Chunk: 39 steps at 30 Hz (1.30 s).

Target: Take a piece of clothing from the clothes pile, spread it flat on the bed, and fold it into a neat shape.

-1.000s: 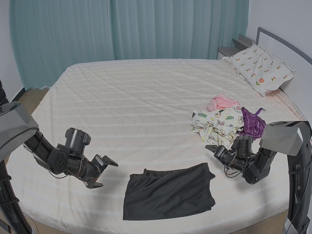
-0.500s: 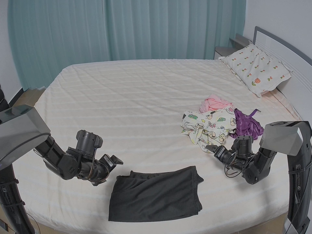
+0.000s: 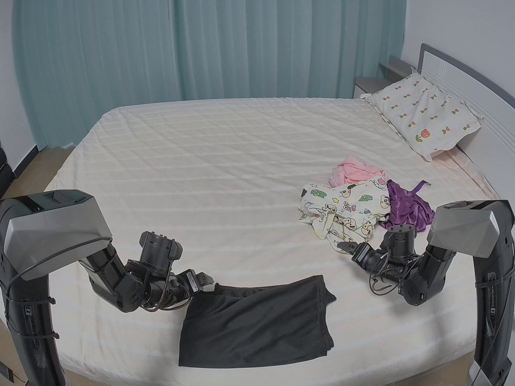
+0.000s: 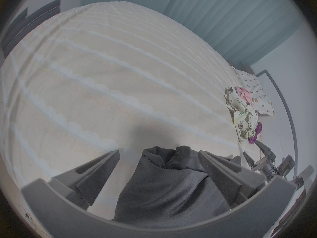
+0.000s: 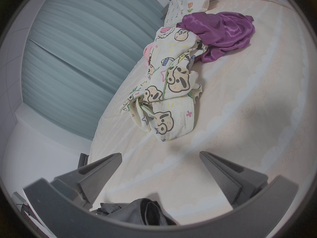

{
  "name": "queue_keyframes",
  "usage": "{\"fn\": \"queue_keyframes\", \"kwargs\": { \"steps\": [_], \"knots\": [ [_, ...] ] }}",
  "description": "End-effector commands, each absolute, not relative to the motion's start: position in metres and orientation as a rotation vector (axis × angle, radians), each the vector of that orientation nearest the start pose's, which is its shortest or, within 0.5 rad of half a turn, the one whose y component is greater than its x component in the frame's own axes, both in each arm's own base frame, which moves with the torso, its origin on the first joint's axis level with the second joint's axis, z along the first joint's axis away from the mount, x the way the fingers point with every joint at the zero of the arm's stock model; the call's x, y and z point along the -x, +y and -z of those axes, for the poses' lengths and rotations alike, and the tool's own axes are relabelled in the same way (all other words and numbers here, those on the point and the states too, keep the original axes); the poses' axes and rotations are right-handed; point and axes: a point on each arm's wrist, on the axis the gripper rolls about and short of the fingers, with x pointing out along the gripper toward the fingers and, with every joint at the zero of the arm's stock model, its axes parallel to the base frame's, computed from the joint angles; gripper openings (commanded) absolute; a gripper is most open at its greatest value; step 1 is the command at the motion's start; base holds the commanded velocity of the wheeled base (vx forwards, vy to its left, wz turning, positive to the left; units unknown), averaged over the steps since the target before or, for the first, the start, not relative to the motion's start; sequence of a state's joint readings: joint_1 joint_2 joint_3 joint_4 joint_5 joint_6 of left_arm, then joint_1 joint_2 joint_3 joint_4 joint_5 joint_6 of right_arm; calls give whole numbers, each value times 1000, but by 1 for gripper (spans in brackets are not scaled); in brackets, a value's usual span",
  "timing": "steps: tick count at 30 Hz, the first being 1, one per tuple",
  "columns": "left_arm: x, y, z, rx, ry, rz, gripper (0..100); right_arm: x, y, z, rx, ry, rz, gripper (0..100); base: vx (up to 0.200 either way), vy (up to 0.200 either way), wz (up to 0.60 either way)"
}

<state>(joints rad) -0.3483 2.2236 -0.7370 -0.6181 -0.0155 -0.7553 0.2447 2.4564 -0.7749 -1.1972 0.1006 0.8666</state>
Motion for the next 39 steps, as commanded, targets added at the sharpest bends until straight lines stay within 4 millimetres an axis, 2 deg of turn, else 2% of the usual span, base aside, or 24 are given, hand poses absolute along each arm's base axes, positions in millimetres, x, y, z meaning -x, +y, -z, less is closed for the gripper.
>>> {"fn": "queue_keyframes", "kwargs": {
  "steps": [1,8,13,14,22,26,31,33,36,39],
  "knots": [
    [-314,-115,15,542,956,8,100,-367,94,41,-805,602,-107,100,0,0,0],
    [-300,-124,19,535,956,78,100,-367,94,41,-805,602,-107,100,0,0,0],
    [-301,-128,24,521,961,78,100,-367,94,41,-805,602,-107,100,0,0,0],
    [-303,-127,24,524,957,75,0,-367,94,41,-805,602,-107,100,0,0,0],
    [-308,-116,30,536,957,32,0,-363,93,36,-799,598,-106,100,0,0,0],
    [-313,-108,29,556,940,8,0,-349,90,18,-765,607,-141,100,0,0,0],
    [-315,-102,26,618,903,-23,0,-315,92,10,-686,722,-292,100,0,0,0],
    [-317,-102,26,636,890,-33,0,-305,94,14,-659,760,-315,100,0,0,0],
    [-320,-100,25,655,871,-51,0,-276,99,31,-552,867,-350,100,0,0,0],
    [-320,-99,25,664,869,-60,0,-260,97,38,-500,905,-376,100,0,0,0]
  ]
}}
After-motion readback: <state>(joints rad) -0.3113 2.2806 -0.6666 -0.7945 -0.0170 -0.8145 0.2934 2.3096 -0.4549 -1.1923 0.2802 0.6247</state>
